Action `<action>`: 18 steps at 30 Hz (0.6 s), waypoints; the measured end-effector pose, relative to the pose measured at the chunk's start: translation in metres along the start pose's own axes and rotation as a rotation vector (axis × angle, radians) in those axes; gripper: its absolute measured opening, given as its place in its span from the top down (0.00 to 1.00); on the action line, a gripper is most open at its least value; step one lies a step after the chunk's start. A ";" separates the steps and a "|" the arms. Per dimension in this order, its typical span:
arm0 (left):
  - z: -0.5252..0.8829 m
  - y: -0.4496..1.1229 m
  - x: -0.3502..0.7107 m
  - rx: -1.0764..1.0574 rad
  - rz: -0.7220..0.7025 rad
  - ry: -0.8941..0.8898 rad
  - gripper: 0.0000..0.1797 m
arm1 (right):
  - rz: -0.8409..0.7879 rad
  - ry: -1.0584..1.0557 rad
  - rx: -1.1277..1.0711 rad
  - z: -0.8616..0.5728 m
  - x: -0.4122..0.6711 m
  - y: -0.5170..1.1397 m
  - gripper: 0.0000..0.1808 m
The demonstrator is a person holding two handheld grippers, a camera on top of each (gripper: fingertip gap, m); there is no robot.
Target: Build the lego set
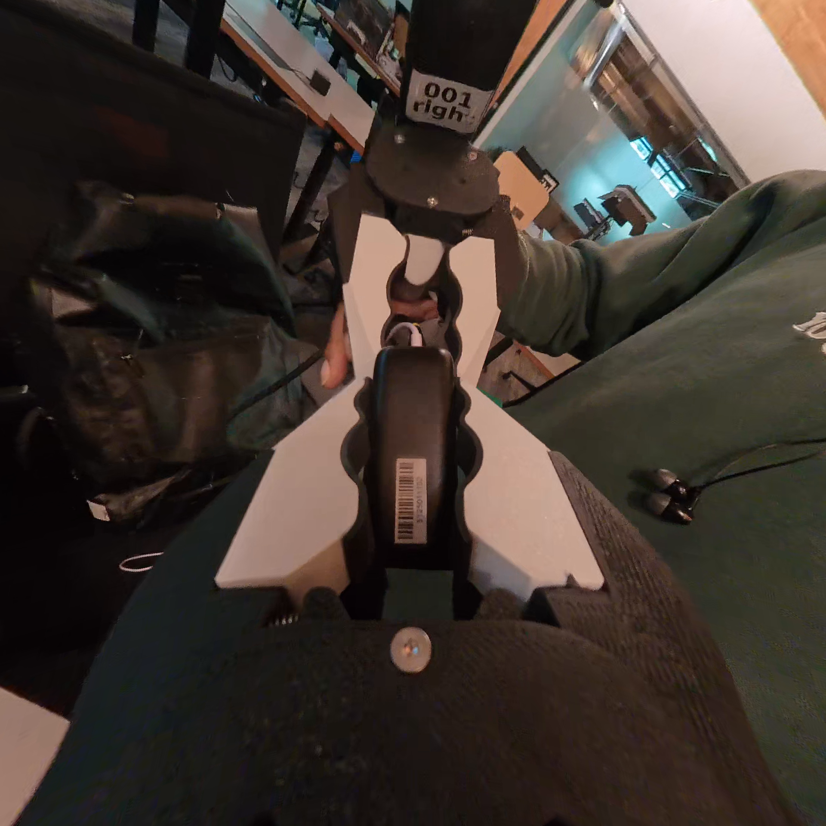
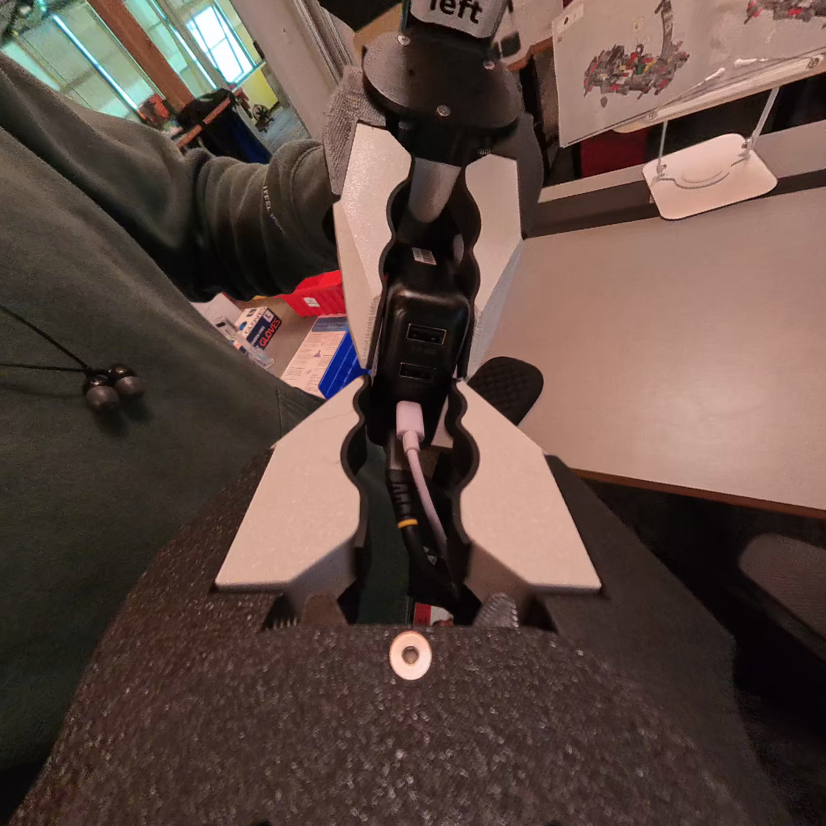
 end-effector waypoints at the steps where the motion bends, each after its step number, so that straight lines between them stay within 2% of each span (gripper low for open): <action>1: 0.000 0.005 -0.001 0.007 0.006 0.002 0.82 | 0.007 0.007 0.001 -0.002 -0.004 -0.002 0.82; 3: 0.000 0.012 -0.002 0.016 0.002 -0.001 0.81 | 0.023 0.026 0.001 -0.005 -0.010 -0.006 0.83; 6: -0.002 0.017 0.001 0.037 -0.044 -0.009 0.82 | -0.042 0.077 0.047 -0.007 -0.017 -0.012 0.83; 9: -0.005 0.002 0.012 0.115 -0.236 0.013 0.79 | -0.105 0.175 0.094 -0.013 -0.027 -0.021 0.83; 10: -0.006 -0.006 0.013 0.161 -0.282 0.024 0.76 | -0.125 0.216 0.109 -0.017 -0.032 -0.024 0.83; 12: -0.007 -0.016 0.004 0.283 -0.284 0.051 0.67 | -0.184 0.309 0.157 -0.025 -0.043 -0.029 0.83; 15: -0.010 -0.005 -0.025 0.313 -0.269 -0.045 0.54 | -0.275 0.407 0.238 -0.029 -0.051 -0.035 0.83; 17: -0.013 0.011 -0.040 0.262 -0.314 -0.108 0.54 | -0.307 0.407 0.261 -0.027 -0.046 -0.033 0.83; 18: -0.016 0.017 -0.040 0.226 -0.352 -0.116 0.59 | -0.310 0.392 0.264 -0.023 -0.041 -0.031 0.83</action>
Point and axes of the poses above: each gripper's, where its closed fingertips meet, y out along the fingers, x out of its top, z = x × y across the jaws, the point moved 9 cm from there along -y, back along the fingers, and after that the axes turned 14 degrees about y, right-handed, at the moved point
